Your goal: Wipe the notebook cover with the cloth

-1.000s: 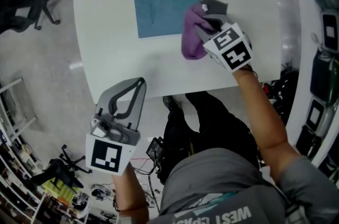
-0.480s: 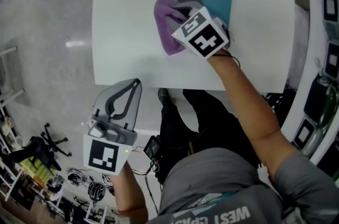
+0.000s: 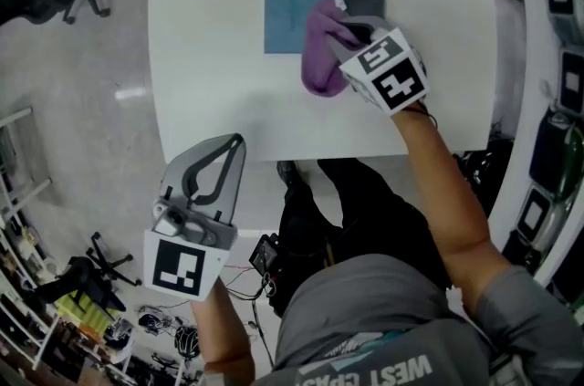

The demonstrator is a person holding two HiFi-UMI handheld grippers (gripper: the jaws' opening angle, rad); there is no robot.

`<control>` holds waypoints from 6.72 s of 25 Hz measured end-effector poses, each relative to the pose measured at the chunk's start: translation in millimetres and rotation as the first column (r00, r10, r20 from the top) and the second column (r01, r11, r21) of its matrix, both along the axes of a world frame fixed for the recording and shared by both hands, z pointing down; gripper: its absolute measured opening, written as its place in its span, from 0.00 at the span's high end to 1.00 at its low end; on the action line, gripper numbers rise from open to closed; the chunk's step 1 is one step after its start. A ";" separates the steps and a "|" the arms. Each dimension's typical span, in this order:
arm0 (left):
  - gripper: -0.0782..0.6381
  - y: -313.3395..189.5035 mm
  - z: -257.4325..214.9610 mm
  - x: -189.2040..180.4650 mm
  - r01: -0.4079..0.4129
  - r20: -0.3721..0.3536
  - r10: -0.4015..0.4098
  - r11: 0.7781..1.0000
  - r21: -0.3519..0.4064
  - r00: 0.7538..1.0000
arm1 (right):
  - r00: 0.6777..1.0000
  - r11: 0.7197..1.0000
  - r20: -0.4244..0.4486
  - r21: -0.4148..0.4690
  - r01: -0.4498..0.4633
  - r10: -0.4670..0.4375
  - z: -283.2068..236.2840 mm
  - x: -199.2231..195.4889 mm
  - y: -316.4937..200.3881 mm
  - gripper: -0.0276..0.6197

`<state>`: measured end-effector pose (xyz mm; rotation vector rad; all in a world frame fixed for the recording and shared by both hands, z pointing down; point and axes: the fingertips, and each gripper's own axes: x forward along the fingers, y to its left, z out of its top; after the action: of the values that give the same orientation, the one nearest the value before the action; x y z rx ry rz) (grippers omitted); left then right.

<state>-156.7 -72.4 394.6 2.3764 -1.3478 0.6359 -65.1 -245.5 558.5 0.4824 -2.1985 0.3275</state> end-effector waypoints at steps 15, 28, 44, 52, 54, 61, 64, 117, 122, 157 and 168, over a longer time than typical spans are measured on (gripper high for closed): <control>0.89 -26.9 -0.2 55.2 -0.104 0.004 0.104 0.995 0.005 0.995 | 0.997 0.997 -0.011 0.011 -0.076 0.076 2.0 65.5 -19.4 0.80; 0.89 7.6 12.5 8.1 0.066 -0.014 -0.067 0.998 -0.018 0.998 | 0.986 0.988 0.049 0.016 0.157 -0.157 2.4 -85.2 1.2 0.80; 0.89 -29.2 0.4 33.5 -0.088 -0.002 0.088 0.996 0.002 0.996 | 0.995 0.995 -0.007 0.017 -0.101 0.101 1.7 48.1 -42.2 0.80; 0.89 -40.7 1.3 64.2 -0.135 -0.002 0.135 0.991 0.000 0.991 | 0.991 0.991 -0.016 0.020 -0.129 0.130 2.5 79.4 -48.4 0.80; 0.89 -38.5 2.6 64.6 -0.126 -0.002 0.126 0.992 -0.001 0.992 | 0.995 0.994 -0.008 0.019 -0.104 0.104 2.6 67.8 -46.7 0.80; 0.89 -25.3 12.9 45.0 -0.025 -0.014 0.025 1.000 -0.018 1.000 | 0.999 1.000 0.031 0.021 0.023 -0.024 3.2 -3.1 -40.9 0.80; 0.89 -15.3 16.0 29.6 0.026 -0.021 -0.027 0.999 -0.025 0.999 | 0.995 0.996 0.043 0.019 0.086 -0.087 2.5 -43.2 -32.6 0.80; 0.89 -13.2 17.9 23.7 0.013 -0.022 -0.014 0.999 -0.034 1.000 | 0.998 0.999 0.057 0.030 0.021 -0.023 -0.9 -37.7 -57.8 0.80; 0.89 -26.6 10.8 38.9 -0.038 -0.018 0.038 0.999 -0.019 0.999 | 0.997 0.996 0.017 0.032 -0.080 0.079 1.0 28.3 -73.7 0.80; 0.89 -15.4 19.5 22.3 0.011 -0.023 -0.012 1.000 -0.023 1.000 | 0.998 0.998 0.064 0.056 -0.010 0.006 1.6 -27.7 -87.1 0.80; 0.89 -43.1 -21.8 50.4 -0.121 0.025 0.120 0.991 0.058 0.992 | 0.971 0.972 0.030 0.013 -0.236 0.236 0.0 97.6 -103.4 0.80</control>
<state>-106.3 -115.5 372.8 2.5213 -1.2557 0.6650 32.5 -348.9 558.5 0.7555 -2.1751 0.4451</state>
